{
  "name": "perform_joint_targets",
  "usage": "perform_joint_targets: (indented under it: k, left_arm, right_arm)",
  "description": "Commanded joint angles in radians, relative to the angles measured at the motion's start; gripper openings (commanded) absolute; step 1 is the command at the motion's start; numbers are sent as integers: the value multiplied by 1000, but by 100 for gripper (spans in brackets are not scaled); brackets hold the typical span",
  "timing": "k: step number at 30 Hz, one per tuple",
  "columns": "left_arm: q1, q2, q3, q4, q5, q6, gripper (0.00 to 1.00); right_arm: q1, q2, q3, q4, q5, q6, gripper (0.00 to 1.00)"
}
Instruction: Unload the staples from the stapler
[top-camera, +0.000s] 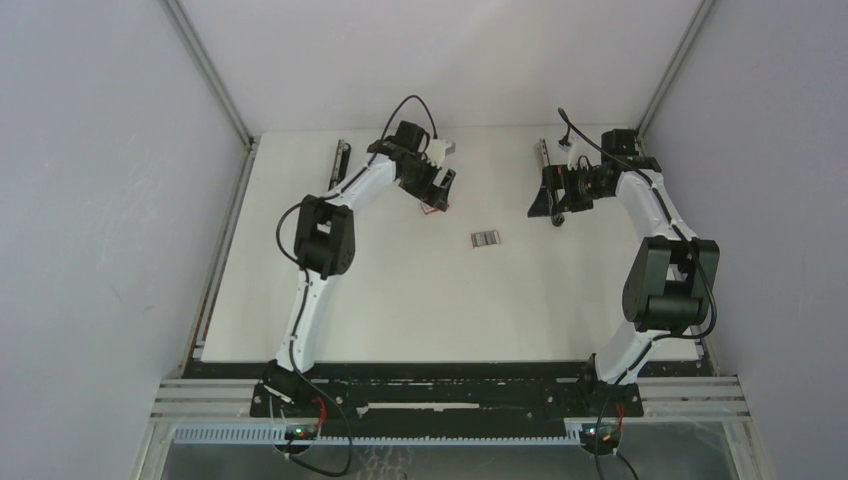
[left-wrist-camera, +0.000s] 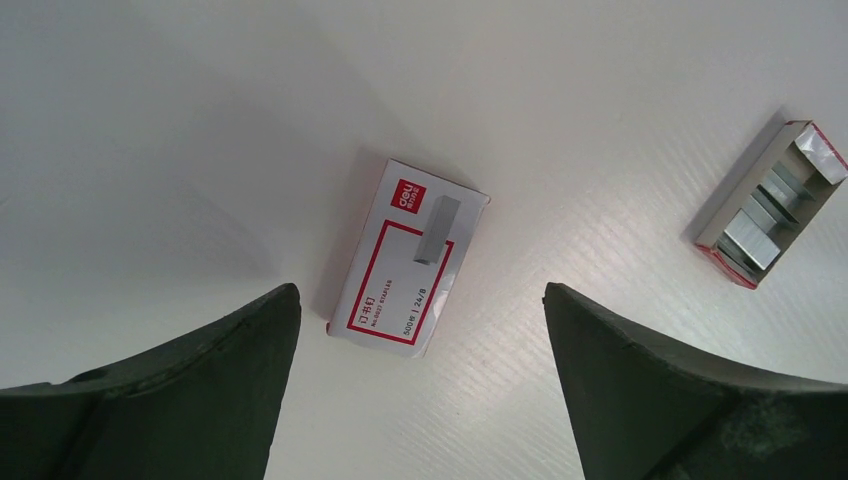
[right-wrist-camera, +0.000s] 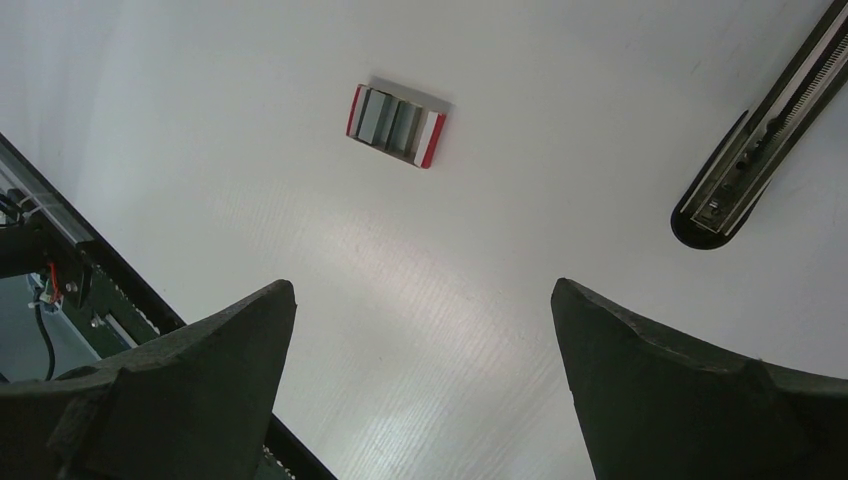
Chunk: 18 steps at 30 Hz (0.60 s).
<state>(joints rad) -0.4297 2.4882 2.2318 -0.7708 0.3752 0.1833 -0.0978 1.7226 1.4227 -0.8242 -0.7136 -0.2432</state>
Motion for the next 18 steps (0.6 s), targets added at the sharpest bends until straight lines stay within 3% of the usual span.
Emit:
perform_joint_targets:
  k: [1,9,18]
  left_arm:
    - [-5,-12,17,15,34,-42,95]
    - [-35,-42,-34,23,-85,-12,94]
    - [-41,-64,-90,15,-51,-2,87]
  right_arm:
    - [-6,-34,16,13,-34,15,100]
    - [-6,-40,16,15,-39,22,100]
    - [-5,-47,15,13,-50,21,100]
